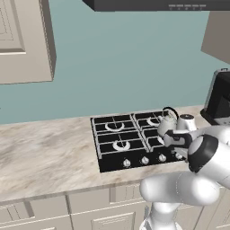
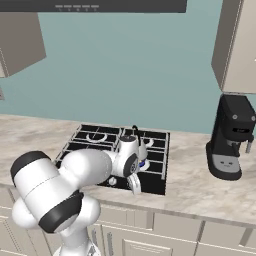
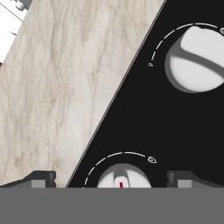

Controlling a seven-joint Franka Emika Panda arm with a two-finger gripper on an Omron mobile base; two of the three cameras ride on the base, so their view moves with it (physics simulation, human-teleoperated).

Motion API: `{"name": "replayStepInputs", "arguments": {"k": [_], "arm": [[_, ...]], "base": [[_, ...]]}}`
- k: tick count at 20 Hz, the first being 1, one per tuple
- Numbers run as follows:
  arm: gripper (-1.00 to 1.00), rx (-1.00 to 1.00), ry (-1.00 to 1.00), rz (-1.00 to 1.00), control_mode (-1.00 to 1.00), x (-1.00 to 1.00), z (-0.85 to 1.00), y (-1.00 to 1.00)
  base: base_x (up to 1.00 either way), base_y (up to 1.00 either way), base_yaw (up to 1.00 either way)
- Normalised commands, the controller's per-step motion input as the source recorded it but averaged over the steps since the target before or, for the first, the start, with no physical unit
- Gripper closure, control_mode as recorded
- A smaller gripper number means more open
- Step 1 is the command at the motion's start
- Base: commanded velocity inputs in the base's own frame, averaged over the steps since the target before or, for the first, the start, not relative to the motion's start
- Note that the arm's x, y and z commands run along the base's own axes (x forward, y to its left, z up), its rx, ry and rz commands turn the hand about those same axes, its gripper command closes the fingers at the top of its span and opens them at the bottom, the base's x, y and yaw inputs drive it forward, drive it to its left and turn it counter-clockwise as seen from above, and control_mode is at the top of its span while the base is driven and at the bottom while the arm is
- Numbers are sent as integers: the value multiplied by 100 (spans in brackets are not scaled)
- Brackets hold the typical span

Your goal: Lower the heat of the kettle.

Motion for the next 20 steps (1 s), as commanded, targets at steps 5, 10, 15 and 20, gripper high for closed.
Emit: {"name": "replayStepInputs", "arguments": {"k": [5,10,15,20], "arm": [[-100,0,0,0,-100,4,-5,-3],[100,0,0,0,-100,1,-8,0],[100,0,0,0,-100,0,-7,0],[100,0,0,0,-100,0,-2,0]], "base": [[0,0,0],[0,0,0],[0,0,0],[0,0,0]]}}
